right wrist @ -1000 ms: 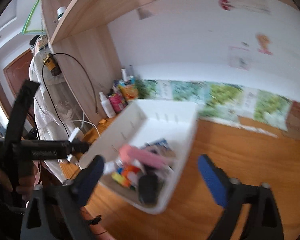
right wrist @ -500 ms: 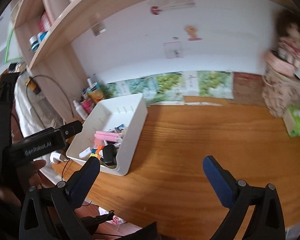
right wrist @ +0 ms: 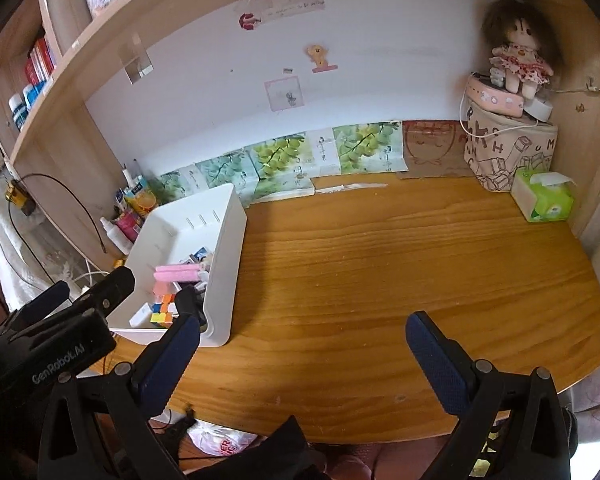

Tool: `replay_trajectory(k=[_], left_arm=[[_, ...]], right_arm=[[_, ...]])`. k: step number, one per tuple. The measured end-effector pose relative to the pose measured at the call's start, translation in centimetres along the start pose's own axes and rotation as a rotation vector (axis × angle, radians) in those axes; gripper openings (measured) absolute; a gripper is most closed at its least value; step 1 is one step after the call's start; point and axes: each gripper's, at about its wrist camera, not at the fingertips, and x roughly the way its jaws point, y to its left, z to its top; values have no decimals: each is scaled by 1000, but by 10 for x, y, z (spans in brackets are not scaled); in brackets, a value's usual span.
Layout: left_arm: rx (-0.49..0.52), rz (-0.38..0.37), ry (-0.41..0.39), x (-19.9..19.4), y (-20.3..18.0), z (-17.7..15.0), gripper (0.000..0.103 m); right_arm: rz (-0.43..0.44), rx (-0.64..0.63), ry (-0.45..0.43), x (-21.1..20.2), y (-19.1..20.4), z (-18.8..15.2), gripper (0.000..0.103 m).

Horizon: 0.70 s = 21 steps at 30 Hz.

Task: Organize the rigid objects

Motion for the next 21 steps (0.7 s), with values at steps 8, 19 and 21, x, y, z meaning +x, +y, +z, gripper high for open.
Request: replay_trajectory(k=[8, 19, 21], left_arm=[[2, 13, -48, -1, 10, 5, 102], [3, 10, -100, 4, 23, 19, 102], [5, 9, -106, 4, 24, 20, 102]], right_arm=[[-10, 11, 2, 10, 9, 2, 103], [-25, 0, -27, 18, 23, 14, 103], [-32, 2, -26, 20, 25, 15, 103]])
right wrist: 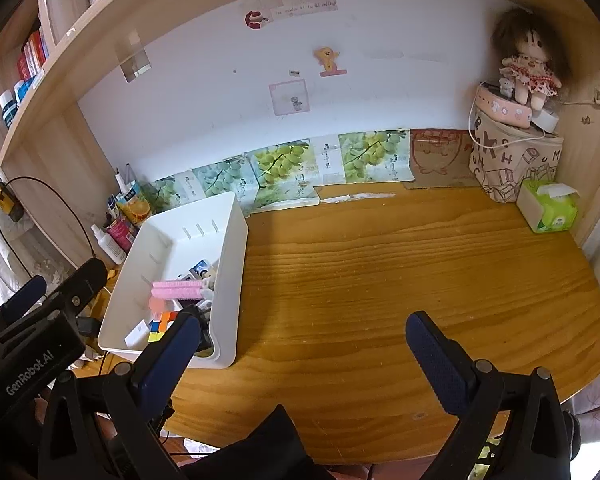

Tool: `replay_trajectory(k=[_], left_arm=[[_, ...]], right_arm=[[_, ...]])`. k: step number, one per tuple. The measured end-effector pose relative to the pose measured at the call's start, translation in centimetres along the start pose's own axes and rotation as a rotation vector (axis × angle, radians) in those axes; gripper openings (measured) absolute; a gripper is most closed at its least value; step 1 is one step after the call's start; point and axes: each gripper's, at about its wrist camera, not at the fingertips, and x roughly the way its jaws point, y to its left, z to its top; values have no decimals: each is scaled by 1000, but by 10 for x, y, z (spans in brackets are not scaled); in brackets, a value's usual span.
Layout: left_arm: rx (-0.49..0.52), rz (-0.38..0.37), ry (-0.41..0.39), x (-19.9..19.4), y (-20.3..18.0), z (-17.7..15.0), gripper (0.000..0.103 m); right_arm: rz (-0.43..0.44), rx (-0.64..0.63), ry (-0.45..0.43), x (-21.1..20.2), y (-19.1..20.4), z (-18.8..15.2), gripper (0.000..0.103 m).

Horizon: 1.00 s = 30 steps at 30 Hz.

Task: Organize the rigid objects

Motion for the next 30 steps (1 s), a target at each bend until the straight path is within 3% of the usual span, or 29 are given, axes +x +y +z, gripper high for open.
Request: replay_trajectory(k=[30], left_arm=[[14, -25, 11, 4, 0, 0, 102]], right_arm=[[-33, 13, 62, 12, 4, -4, 103]])
